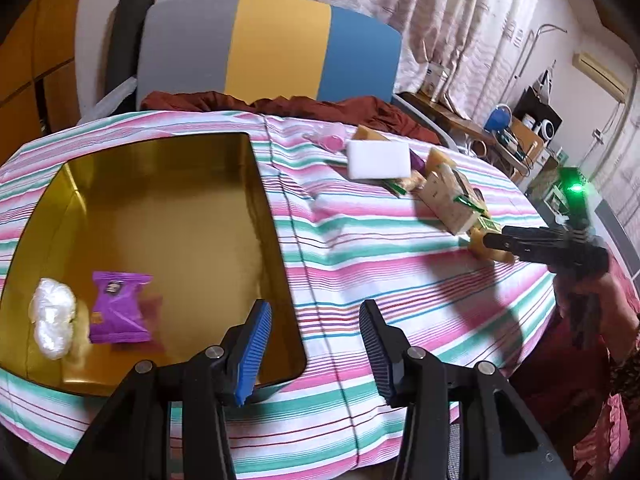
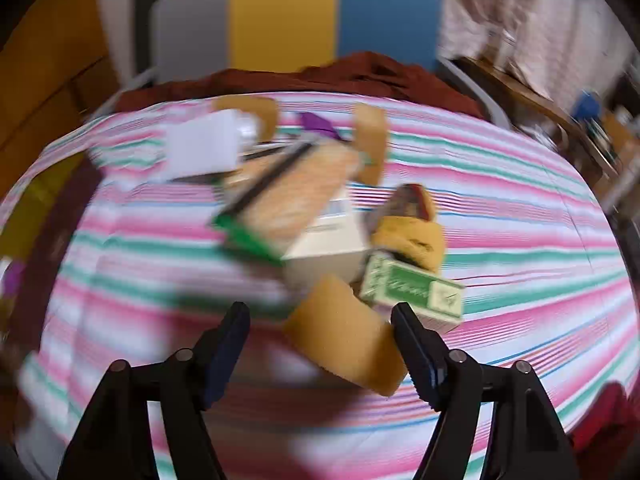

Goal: Organize objects
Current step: 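Open the right gripper to drop the purple packet into the tray, then grasp the tan sponge with the right gripper while the left gripper grasps the cracker packet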

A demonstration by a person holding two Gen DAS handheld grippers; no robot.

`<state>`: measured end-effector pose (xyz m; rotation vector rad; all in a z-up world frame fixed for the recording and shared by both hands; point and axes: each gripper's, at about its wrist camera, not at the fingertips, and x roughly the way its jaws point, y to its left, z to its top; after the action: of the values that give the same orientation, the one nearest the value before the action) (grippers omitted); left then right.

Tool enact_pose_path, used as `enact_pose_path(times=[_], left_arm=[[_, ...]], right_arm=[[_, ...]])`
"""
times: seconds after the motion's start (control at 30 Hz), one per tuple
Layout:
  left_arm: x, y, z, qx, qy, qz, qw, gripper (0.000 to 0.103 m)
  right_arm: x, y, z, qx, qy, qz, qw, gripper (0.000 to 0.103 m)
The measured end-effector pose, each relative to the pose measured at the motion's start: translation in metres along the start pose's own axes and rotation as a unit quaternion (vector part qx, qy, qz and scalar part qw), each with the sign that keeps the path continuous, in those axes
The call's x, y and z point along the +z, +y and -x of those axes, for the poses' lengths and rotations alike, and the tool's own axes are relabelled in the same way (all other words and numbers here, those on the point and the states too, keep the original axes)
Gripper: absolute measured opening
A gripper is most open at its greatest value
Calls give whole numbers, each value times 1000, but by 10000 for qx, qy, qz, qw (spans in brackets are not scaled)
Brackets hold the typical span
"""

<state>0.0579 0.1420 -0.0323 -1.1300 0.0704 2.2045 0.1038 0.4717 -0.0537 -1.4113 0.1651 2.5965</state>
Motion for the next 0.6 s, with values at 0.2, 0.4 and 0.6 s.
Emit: enact_pose_path(times=[0.2,0.4,0.6], left_arm=[[1,-14,-13,-101,156,-71,9998,46],[6,-26,-18,-126,221,-168,9995,46],[19,-45,-34,-194,298,-244,9991,46]], right_arm=[[-10,6,21,99,-372,328,9987,85],[-8,-9,-18,186,166,190,9995,91],[-15,-8,-42,57,552,376,9977,73]])
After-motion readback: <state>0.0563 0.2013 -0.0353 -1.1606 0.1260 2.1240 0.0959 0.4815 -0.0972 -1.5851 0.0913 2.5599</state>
